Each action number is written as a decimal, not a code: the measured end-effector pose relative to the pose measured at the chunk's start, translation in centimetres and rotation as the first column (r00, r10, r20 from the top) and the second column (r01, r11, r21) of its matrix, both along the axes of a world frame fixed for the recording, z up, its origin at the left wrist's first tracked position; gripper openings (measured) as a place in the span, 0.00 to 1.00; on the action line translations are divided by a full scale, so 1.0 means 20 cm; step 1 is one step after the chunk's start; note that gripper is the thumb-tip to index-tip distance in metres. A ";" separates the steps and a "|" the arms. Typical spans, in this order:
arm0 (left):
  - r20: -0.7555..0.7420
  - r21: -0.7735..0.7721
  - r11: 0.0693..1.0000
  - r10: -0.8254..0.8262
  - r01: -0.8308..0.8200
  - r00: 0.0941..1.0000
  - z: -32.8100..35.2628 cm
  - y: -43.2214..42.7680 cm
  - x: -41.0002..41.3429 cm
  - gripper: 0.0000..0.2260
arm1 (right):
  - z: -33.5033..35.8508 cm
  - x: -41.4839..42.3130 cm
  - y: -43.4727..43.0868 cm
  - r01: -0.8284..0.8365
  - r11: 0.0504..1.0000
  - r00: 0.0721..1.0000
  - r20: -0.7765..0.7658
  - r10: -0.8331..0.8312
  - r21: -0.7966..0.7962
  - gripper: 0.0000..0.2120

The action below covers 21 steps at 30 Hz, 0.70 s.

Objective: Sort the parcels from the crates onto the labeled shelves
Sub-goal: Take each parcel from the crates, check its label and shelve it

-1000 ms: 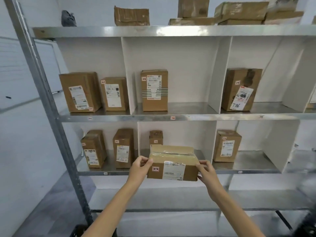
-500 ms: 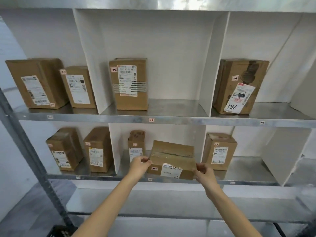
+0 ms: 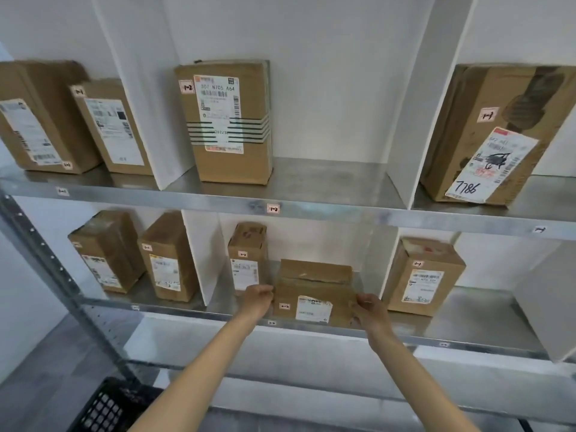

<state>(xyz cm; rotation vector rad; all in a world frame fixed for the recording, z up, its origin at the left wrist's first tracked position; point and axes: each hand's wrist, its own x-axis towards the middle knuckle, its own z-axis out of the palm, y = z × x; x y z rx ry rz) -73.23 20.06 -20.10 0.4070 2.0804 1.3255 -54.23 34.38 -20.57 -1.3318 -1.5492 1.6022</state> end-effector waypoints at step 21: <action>0.061 -0.170 0.986 0.004 0.007 0.998 -0.49 0.33 -0.23 0.06 | -0.46 -0.23 0.19 0.054 0.998 0.949 0.310 -0.061 0.034 0.05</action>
